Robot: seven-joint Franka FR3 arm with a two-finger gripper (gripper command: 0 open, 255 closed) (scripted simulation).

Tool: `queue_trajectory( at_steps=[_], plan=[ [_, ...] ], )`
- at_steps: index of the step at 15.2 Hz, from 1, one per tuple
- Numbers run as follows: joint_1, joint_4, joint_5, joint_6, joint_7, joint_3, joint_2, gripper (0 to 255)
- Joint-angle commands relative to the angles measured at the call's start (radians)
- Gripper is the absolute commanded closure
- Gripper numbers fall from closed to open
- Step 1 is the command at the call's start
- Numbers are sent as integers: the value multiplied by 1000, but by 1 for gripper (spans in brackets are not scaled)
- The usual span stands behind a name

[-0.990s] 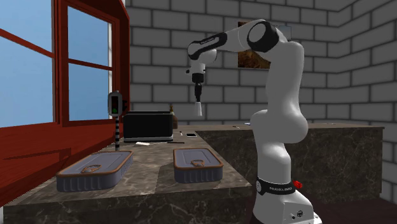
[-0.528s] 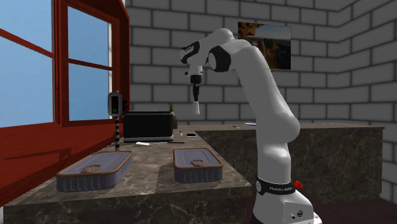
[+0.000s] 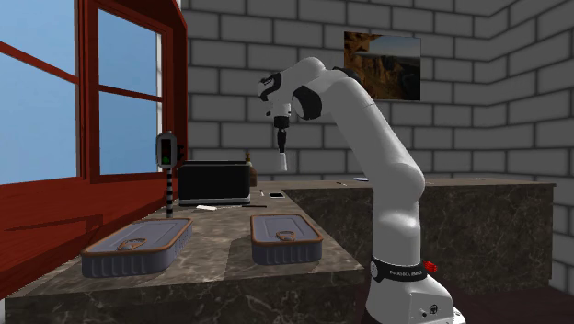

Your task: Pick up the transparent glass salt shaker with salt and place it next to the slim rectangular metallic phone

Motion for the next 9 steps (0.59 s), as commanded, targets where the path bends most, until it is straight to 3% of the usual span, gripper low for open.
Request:
queue_trajectory(
  at_steps=[1,9],
  plan=[
    [22,-45,-7,34,-4,-6,-9,255],
    [82,-190,-16,153,-15,-16,-23,255]
  ],
)
